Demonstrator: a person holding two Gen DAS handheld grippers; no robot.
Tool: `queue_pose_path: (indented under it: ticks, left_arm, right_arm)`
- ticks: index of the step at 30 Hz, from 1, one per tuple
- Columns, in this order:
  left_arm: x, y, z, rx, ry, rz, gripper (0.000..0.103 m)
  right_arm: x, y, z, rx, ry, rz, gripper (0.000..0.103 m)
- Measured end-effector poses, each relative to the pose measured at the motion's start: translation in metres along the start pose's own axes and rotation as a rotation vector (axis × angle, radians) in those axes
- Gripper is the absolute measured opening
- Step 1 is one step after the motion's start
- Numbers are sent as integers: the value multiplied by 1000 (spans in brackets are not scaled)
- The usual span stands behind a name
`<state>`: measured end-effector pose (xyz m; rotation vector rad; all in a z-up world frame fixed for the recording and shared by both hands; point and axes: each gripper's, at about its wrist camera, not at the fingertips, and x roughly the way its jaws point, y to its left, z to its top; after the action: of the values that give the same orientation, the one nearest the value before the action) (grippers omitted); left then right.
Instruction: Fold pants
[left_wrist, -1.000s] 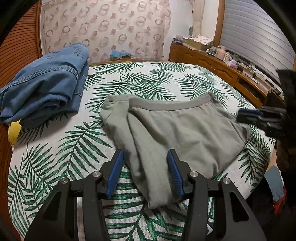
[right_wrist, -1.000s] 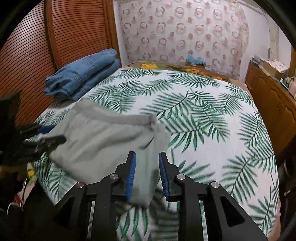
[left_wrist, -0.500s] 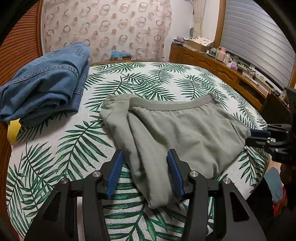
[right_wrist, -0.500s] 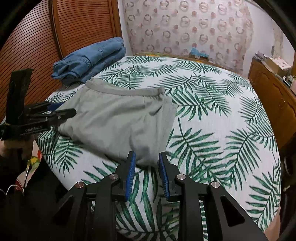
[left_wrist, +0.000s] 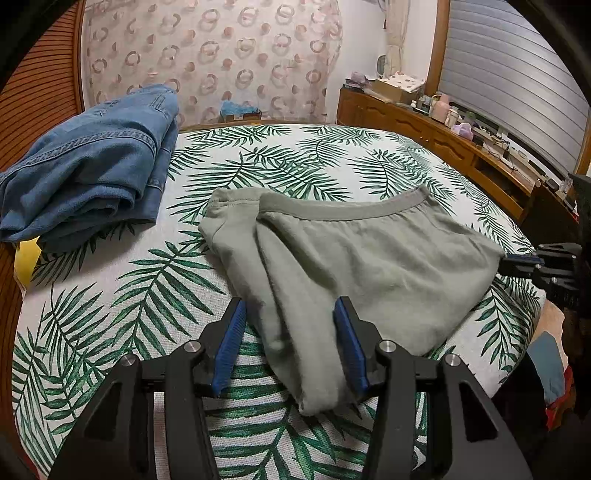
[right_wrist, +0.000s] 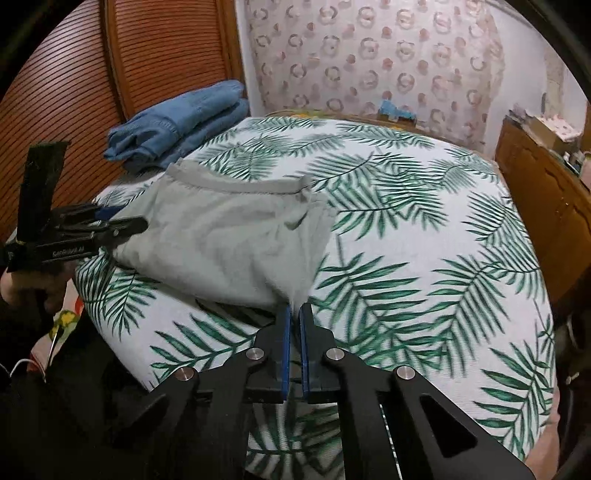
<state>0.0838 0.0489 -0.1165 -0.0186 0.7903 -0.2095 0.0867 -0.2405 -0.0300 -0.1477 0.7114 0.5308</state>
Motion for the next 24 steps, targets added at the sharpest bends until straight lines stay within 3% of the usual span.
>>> queue_pose_path:
  ticks: [10,12,17,20,24]
  left_arm:
    - [-1,0,1,0,0,1,51]
    - [-1,0,1,-1,-1,2,51]
    - [-1,1,1,-1,-2,1,51]
    - [-1,1,1,-2,-2,1,51]
    - [-2,0,1,-5,-5,1,51]
  right_arm:
    - [-8,3,7,2,-3,13,6]
    - [-11,0,10,0,-6,-10,11]
    - [-5,0,22,3,-18,-49,41]
    - [2,4,30,2,-32,-49,50]
    - [22,9,41,-1,-33,-36,54]
